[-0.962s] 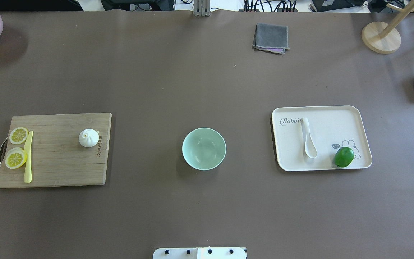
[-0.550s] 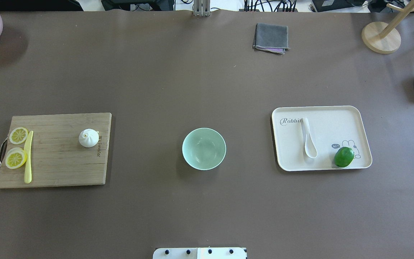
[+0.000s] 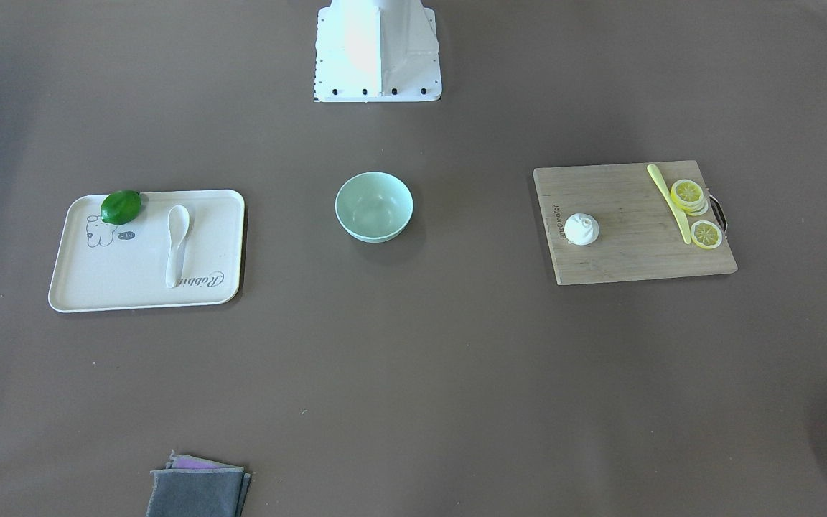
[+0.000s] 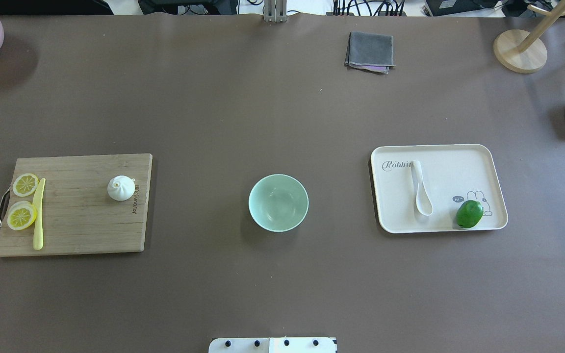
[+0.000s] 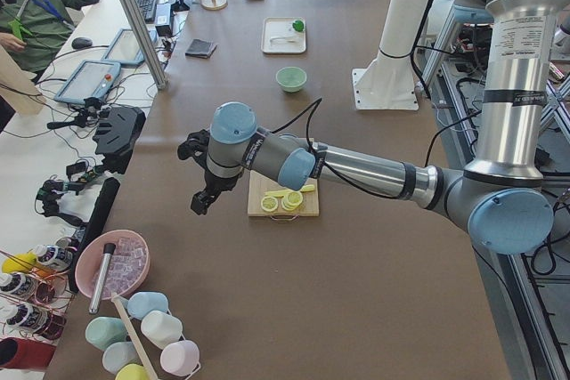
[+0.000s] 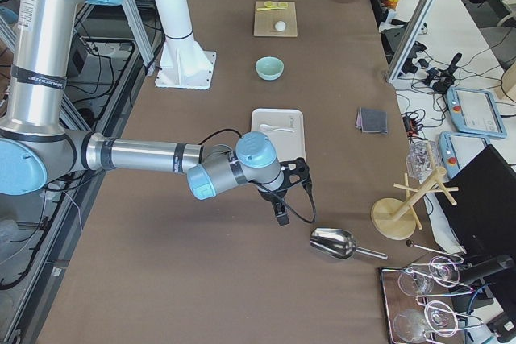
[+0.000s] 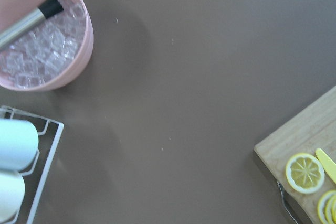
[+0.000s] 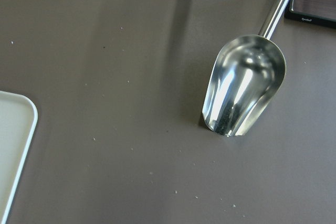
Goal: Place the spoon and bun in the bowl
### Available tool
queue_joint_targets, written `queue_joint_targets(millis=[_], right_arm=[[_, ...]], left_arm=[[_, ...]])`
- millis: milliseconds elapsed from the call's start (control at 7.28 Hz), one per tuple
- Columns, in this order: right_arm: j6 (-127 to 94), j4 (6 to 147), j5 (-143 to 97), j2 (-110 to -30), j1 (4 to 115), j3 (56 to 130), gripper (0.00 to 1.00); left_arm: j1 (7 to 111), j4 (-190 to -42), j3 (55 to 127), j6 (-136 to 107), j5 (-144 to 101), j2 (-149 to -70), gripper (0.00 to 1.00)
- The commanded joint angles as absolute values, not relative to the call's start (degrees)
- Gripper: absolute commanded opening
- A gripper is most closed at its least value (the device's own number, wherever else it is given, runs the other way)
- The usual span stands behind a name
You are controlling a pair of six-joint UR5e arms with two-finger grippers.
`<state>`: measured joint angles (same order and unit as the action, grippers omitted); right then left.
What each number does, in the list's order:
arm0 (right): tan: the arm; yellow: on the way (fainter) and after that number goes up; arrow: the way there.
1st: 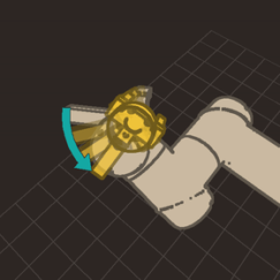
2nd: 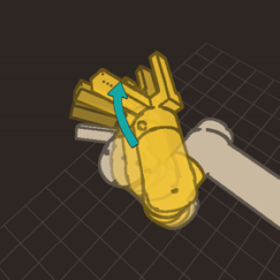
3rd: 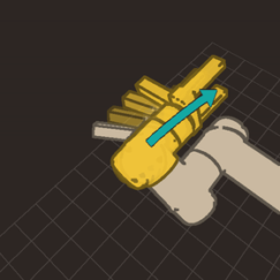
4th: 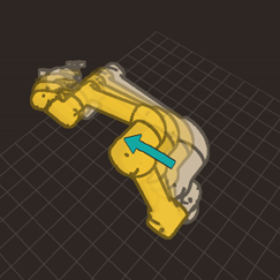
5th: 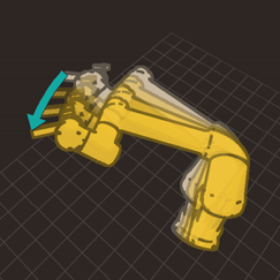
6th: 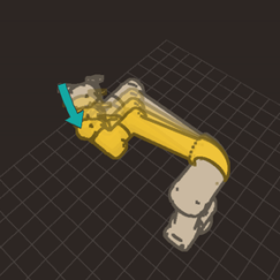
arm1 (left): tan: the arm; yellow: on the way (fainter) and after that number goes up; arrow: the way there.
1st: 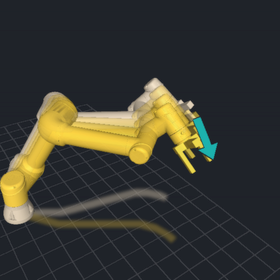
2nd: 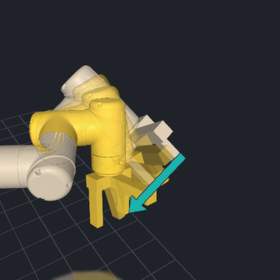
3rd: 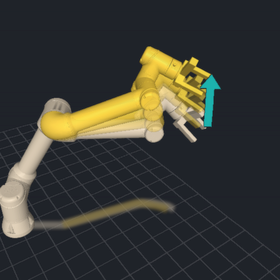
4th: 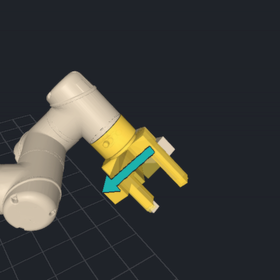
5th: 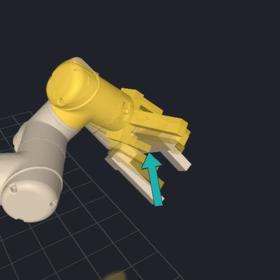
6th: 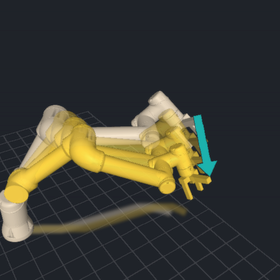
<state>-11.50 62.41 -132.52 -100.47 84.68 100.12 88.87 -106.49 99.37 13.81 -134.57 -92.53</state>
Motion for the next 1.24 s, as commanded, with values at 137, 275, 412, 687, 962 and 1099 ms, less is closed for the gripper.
queue_joint_targets(millis=[137, 275, 412, 687, 962, 1099], right_arm=[[-30.1, 62.4, -132.1, -94.9, 76.9, 101.8, 1.0], [-36.2, 62.4, -130.7, -93.5, 73.3, 103.2, 1.0], [-39.3, 62.4, -127.8, -92.5, 69.8, 103.5, 1.0], [-49.6, 62.3, -121.2, -89.6, 61.2, 103.7, 1.0], [-60.1, 62.8, -110.1, -85.5, 49.7, 102.6, 1.0], [-60.5, 62.8, -107.6, -84.4, 47.1, 101.4, 1.0]], left_arm=[[85.4, -117.6, 98.1, 3.6, -140.4, -93.1, 0.99], [81.3, -118.6, 98.8, -1.9, -140.4, -93.6, 0.99], [78.0, -121.3, 98.9, -6.1, -140.1, -93.9, 0.99], [73.3, -125.7, 98.8, -13.9, -139.7, -93.9, 0.99], [72.9, -127.2, 98.7, -15.5, -139.7, -93.9, 0.99], [72.9, -127.2, 98.7, -15.4, -139.7, -93.9, 0.99]])
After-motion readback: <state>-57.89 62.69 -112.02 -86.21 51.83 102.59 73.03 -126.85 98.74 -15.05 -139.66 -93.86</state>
